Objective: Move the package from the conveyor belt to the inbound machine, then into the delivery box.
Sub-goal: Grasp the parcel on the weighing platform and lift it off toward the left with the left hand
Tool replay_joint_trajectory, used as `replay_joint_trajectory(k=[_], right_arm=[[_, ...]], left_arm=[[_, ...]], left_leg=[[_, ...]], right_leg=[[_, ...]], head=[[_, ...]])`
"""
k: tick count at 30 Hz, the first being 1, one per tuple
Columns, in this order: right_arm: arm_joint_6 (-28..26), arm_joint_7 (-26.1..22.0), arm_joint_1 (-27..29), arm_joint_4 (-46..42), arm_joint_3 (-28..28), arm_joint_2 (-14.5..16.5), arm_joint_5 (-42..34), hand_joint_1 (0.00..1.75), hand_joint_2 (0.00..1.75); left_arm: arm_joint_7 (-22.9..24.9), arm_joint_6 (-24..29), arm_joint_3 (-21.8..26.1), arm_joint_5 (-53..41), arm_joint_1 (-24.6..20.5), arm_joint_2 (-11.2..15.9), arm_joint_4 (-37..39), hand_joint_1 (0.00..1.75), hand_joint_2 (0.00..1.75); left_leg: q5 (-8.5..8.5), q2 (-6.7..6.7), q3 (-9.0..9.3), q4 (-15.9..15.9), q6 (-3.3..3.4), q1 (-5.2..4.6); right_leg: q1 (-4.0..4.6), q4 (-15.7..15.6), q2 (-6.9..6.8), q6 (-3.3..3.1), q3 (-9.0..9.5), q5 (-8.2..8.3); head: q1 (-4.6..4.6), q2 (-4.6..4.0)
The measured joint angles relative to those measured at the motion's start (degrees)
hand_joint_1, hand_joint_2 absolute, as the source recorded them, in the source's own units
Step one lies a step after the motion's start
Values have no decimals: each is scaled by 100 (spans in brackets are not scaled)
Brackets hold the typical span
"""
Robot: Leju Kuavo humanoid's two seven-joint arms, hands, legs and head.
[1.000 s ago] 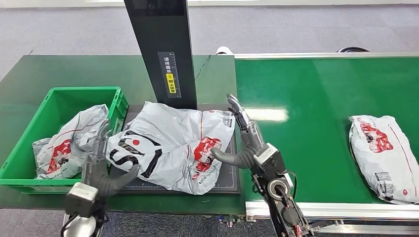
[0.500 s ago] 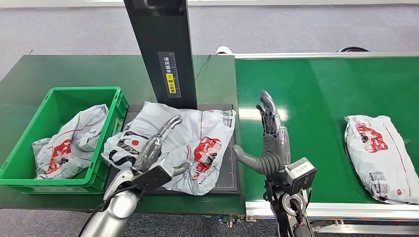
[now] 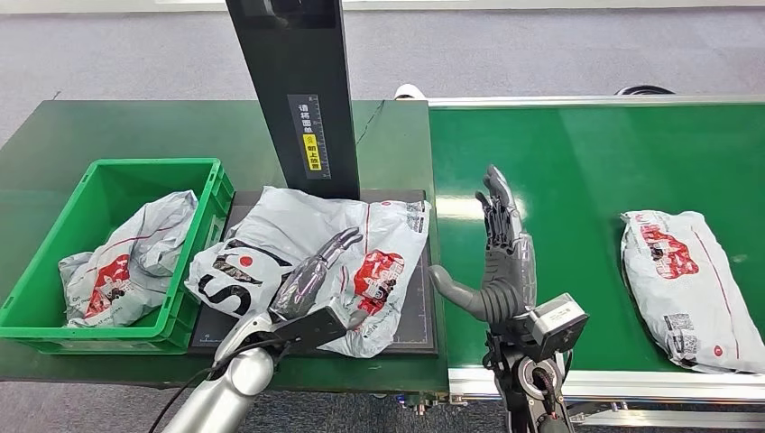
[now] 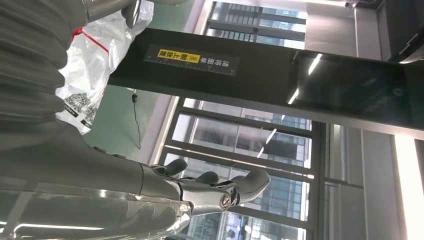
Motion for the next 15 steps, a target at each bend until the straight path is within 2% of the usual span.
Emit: replay_joint_trajectory(k=[7, 10, 15], right_arm=[[-2, 0, 5, -2, -13, 3, 0, 0, 175], [-35, 13, 7, -10, -21, 12, 3, 0, 175], [-74, 108, 10, -28, -55, 92, 44, 0, 175]], left_arm=[[49, -34, -17, -23, -19, -1, 73, 0, 175], [447, -279, -79, -250, -119, -16, 221, 0, 175], [1154, -485, -247, -826, -472, -138, 1025, 0, 175]], left_leg=[[0, 0, 0, 0, 0, 0], [0, -1, 0, 0, 0, 0], [0, -1, 2, 0, 0, 0]], right_leg=[[0, 0, 0, 0, -1, 0], [0, 0, -1, 0, 0, 0], [0, 0, -1, 0, 4, 1]], head=[[-1, 0], [0, 0], [-1, 0]])
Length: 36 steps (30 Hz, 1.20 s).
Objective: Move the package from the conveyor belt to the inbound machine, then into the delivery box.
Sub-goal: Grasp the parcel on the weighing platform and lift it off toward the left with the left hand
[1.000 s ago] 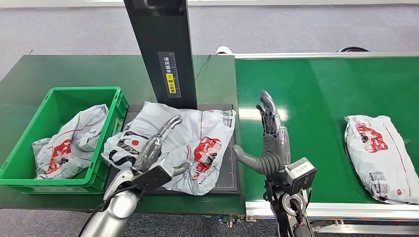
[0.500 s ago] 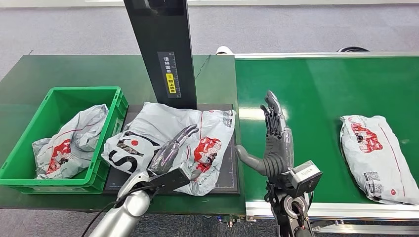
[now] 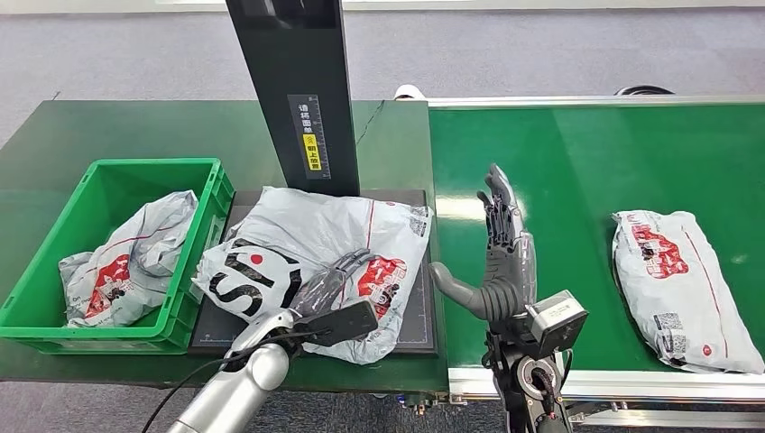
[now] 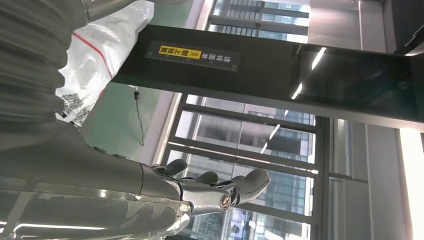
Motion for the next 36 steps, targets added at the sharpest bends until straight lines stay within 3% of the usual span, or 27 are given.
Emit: replay_joint_trajectory(k=[7, 11, 24, 28, 36], right_arm=[[0, 51, -1, 30, -36, 60, 61, 0, 175], [0, 67, -1, 49, -41, 83, 74, 0, 175], [-33, 168, 9, 61, -69, 89, 102, 0, 175], [-102, 180, 73, 43, -116, 84, 101, 0, 175], [-123, 174, 148, -67, -230, 25, 51, 0, 175]], left_arm=[[58, -328, -119, -272, -463, -135, 908, 5, 175], [45, -358, -128, -253, -578, -178, 1132, 175, 175], [-11, -292, -94, -182, -681, -194, 1205, 175, 175], [-557, 358, 6, 187, -514, -188, 1034, 175, 175], [-1246, 1195, 293, 711, 57, 10, -481, 175, 175]], left_leg=[[-2, -24, 38, -3, 1, -1], [-2, -34, 65, -5, 3, -3], [1, -34, 95, -4, 4, -5], [1, -26, 80, -3, 3, -5], [1, -21, 43, -2, 2, -5]], right_leg=[[0, -1, -24, 2, 53, -9], [-2, -2, -37, 3, 87, -11], [-5, -2, -37, 4, 113, -10], [-4, -2, -30, 3, 93, -8], [-4, 0, -22, 1, 51, -7]], head=[[1, 0], [1, 0], [0, 0], [-1, 0], [-1, 0]])
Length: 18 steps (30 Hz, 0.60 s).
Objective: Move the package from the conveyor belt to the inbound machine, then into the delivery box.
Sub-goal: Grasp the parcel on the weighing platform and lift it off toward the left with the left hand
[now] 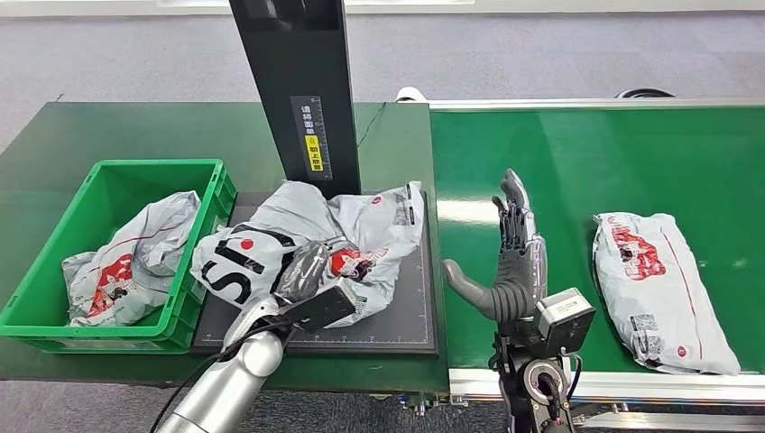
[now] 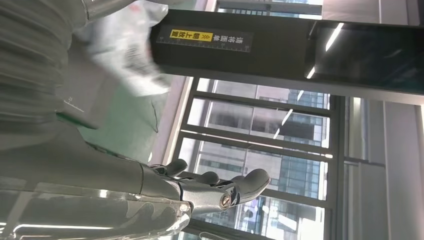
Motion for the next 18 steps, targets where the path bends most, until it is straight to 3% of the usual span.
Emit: replay_joint_trajectory(k=[3, 7, 18], right_arm=[[-2, -33, 34, -1, -25, -21, -11, 0, 175], [-2, -52, 53, -1, -45, -31, -14, 0, 175], [-2, -53, 56, -1, -68, -39, -15, 0, 175]], left_arm=[[-208, 330, 35, -48, 207, 86, -491, 175, 175], [-230, 394, 53, -62, 376, 164, -881, 175, 175], [-338, 535, 60, -79, 516, 276, -1254, 175, 175]], left_leg=[[-1, -1, -14, 0, 0, 0], [-1, -1, -24, 0, 0, 0], [-1, 1, -26, 0, -1, 0]], right_leg=[[0, 0, -1, 0, -14, -2], [0, 0, -1, 0, -25, -1], [0, 0, 0, 0, -28, -1]], head=[[0, 0], [0, 0], [1, 0]])
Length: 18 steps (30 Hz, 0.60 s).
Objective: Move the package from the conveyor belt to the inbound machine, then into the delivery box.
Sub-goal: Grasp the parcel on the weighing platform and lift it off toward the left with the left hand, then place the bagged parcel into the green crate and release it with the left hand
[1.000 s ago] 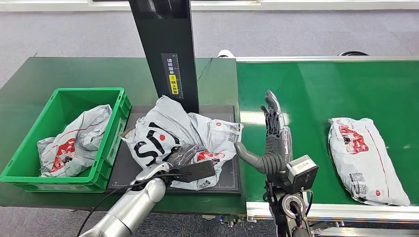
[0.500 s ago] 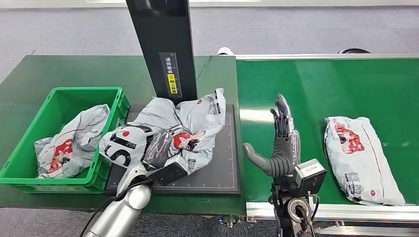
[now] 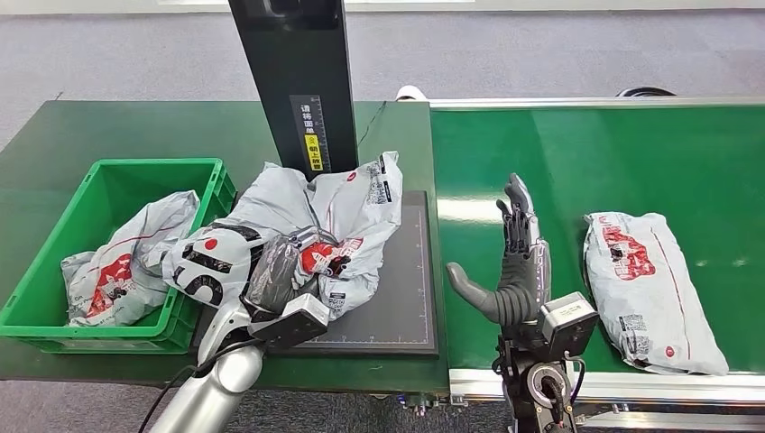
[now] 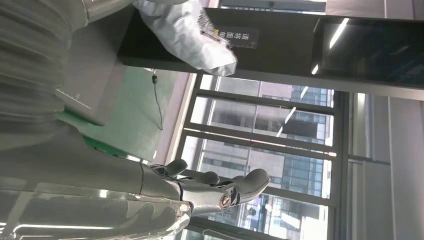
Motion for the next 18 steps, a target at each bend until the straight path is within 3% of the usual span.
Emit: replay_joint_trajectory(k=[8, 13, 18], right_arm=[[-14, -25, 13, 0, -9, -42, -19, 0, 175], [-19, -26, 20, 0, -13, -48, -42, 0, 175], [-22, -26, 35, 0, -18, -50, -63, 0, 175]], left_arm=[[-342, 1271, 139, -723, 422, 123, -1154, 175, 175], [-335, 2320, 620, -858, 504, 268, -1639, 175, 175], [-827, 2835, 1163, -602, 729, 411, -2022, 175, 175]], left_leg=[[-1, 1, -13, 0, 0, 0], [0, 2, -14, -1, 0, 2], [0, 8, -14, -1, 0, 3]], right_leg=[[0, 0, 1, 0, -12, 0], [3, 0, 0, -1, -12, 0], [4, 1, 1, -1, -13, 0]], head=[[0, 0], [-1, 0], [0, 0]])
